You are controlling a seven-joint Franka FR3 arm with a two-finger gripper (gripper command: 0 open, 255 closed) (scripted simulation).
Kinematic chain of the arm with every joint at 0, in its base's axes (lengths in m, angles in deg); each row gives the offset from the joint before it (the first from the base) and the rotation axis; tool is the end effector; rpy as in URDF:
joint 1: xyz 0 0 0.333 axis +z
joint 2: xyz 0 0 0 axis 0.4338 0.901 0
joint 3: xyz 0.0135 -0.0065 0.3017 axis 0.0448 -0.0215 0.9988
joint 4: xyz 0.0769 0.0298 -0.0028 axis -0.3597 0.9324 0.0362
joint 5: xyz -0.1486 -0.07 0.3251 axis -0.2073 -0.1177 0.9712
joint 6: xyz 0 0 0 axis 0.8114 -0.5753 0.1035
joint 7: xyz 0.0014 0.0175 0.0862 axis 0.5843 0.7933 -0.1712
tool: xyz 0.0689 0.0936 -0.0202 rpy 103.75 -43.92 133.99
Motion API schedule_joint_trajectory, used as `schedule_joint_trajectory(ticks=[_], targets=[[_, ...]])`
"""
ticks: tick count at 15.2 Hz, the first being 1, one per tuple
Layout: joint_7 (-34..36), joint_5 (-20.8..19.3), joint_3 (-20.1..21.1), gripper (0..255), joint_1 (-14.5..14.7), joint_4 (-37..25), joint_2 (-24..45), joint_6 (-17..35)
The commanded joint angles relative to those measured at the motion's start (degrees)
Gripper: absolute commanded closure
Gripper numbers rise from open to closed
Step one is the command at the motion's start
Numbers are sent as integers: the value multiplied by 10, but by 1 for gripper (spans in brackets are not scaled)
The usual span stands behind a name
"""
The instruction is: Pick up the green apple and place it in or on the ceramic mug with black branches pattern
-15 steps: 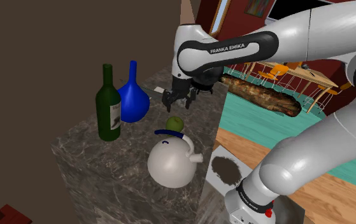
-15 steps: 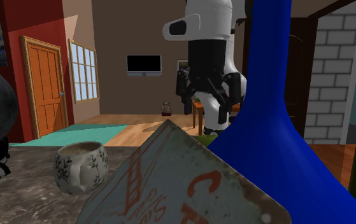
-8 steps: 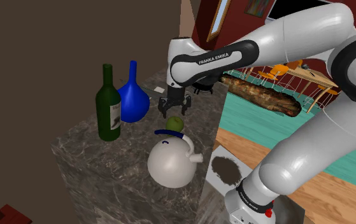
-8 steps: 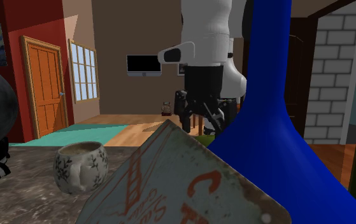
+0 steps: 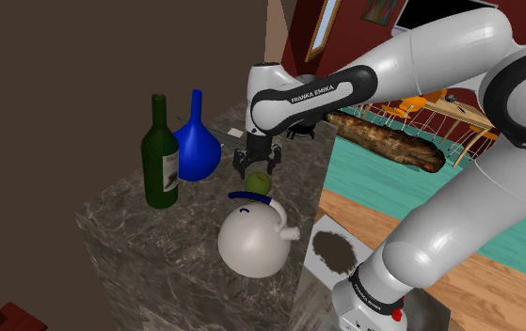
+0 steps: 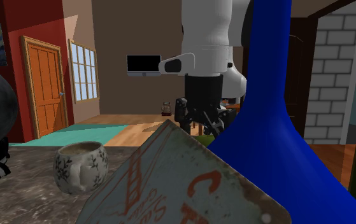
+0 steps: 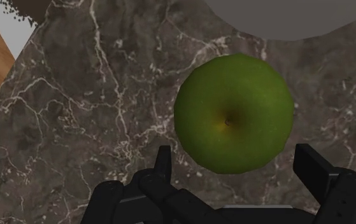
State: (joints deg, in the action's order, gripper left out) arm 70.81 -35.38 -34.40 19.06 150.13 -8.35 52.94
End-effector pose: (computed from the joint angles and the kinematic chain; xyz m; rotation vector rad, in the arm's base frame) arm 0.4482 0.0445 0.3516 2.9800 -0.6722 -0.2015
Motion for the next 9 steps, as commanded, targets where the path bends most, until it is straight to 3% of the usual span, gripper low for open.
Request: schedule_joint_trajectory(ticks=[1,2,3,9], targets=[[0,0,0,0,0,0,0,0],[0,0,0,0,0,0,0,0],[0,0,0,255,0,0,0,0],[0,0,0,255,0,0,0,0]])
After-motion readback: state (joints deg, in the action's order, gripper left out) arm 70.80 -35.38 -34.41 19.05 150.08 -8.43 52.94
